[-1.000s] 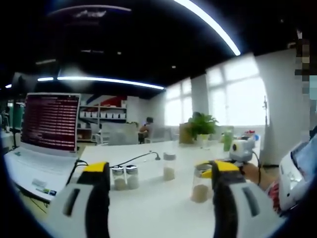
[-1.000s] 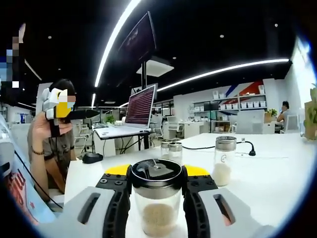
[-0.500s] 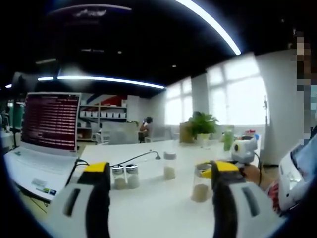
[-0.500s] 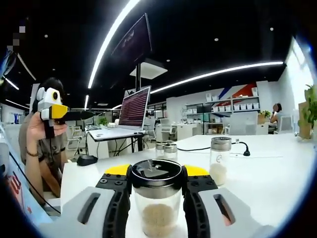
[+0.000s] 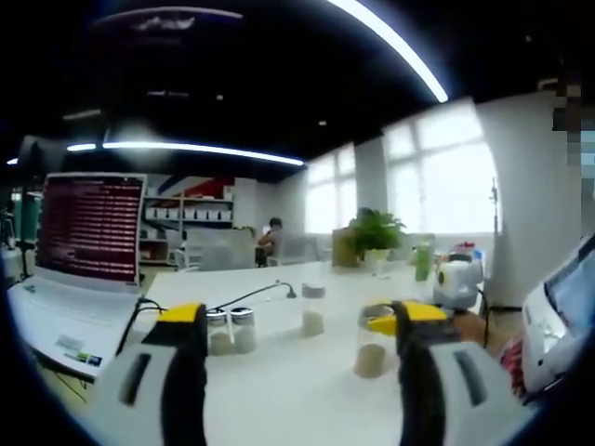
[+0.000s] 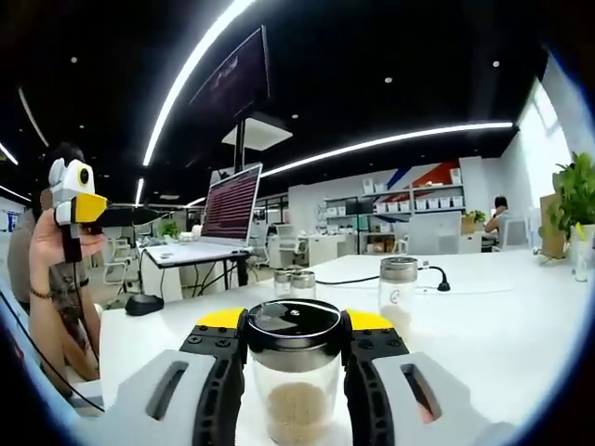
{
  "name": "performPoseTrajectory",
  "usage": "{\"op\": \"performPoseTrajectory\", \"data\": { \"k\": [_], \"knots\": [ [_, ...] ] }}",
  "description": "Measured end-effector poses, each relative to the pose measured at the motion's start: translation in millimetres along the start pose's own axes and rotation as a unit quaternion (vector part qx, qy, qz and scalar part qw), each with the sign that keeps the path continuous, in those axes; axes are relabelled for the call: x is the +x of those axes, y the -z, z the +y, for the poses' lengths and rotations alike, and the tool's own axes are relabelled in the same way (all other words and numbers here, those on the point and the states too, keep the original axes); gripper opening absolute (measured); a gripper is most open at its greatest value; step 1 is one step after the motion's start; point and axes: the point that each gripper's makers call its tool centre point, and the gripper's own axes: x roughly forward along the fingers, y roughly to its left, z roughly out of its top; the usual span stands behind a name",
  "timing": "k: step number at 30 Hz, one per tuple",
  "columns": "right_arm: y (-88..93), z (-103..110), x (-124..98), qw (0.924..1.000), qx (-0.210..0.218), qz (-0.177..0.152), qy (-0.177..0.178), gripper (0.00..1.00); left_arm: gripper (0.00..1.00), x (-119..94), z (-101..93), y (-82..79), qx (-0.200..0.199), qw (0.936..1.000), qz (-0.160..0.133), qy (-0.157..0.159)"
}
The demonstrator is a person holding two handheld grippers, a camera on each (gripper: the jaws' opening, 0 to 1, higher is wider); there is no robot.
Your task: Rotate the seasoning bottle until the label or dispensing opening points toward the visible target arrow and the bottle remains upright within the marked orientation range
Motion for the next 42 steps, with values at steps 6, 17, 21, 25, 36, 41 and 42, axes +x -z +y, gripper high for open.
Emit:
{"op": "performPoseTrajectory", "data": {
  "k": [6, 17, 21, 25, 36, 41, 42],
  "knots": [
    [-0.9, -1.2, 1.7, 0.9998, -0.002, -0.004, 0.018, 0.39, 0.88, 2.9, -0.2, -0.1, 0.002, 1.0, 0.003, 0.002],
    [-2.7, -3.2, 3.8, 0.9986, -0.006, -0.014, 0.05, 0.39, 0.87, 4.6, 1.3, 0.9, 0.0, 1.0, 0.009, 0.004],
    [-3.2, -3.7, 4.1, 0.9983, -0.007, -0.012, 0.056, 0.39, 0.87, 2.9, 3.0, 0.3, -0.002, 1.0, 0.007, 0.0],
    [-3.3, -4.1, 4.1, 0.9981, -0.008, -0.012, 0.06, 0.39, 0.87, 2.8, 4.0, -0.1, -0.003, 1.0, 0.006, -0.002],
    [-17.5, -6.9, 1.7, 0.9962, -0.051, -0.02, 0.068, 0.59, 0.87, 6.3, 5.0, 2.8, -0.001, 0.9999, 0.014, -0.001],
    [-19.0, -10.0, -1.7, 0.997, -0.041, -0.017, 0.063, 0.64, 0.87, 4.6, 6.0, 2.4, -0.002, 0.9999, 0.013, -0.004],
    [-20.6, -10.2, -1.4, 0.9971, -0.042, -0.015, 0.061, 0.67, 0.87, 4.5, 6.5, 2.1, -0.003, 0.9999, 0.012, -0.004]
  ]
}}
